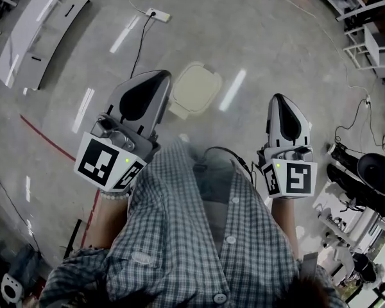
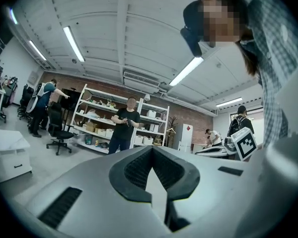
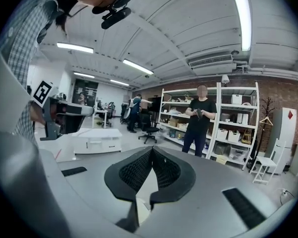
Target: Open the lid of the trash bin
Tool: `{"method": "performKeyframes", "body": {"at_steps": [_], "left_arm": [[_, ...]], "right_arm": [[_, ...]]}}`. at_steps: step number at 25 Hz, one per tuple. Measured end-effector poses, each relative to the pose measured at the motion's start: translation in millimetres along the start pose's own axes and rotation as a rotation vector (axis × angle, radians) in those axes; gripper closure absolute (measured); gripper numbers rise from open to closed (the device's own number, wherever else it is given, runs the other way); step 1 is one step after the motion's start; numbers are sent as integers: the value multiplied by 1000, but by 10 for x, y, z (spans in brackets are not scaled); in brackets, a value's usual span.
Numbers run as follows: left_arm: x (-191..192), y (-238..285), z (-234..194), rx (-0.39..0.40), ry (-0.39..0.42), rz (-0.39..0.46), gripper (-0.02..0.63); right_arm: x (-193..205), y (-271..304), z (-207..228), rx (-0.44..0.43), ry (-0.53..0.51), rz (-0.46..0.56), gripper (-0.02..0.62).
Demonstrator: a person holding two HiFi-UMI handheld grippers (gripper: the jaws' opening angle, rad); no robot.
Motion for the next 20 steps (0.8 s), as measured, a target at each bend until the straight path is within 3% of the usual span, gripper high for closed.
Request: {"method": "performKeyframes", "body": {"at_steps": [8, 12, 20], "left_arm": [[90, -144, -110, -100, 12, -28, 609], [121, -188, -116, -196, 5, -35, 609], [370, -96, -98, -341, -62, -67, 609]], "right_arm": [[119, 299, -81, -100, 10, -20, 577], [193, 525, -27, -196, -3, -35, 578], [487, 916, 229, -317, -30, -114, 578]]}}
Point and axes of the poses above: the fingertips, and each gripper's own axes: y forward along the fingers, z to its right, x out of its underside, the point moved 6 cm from there along -y, backward along the fingers, and after that the axes turned 4 degrees about z, right-handed, at the moved point
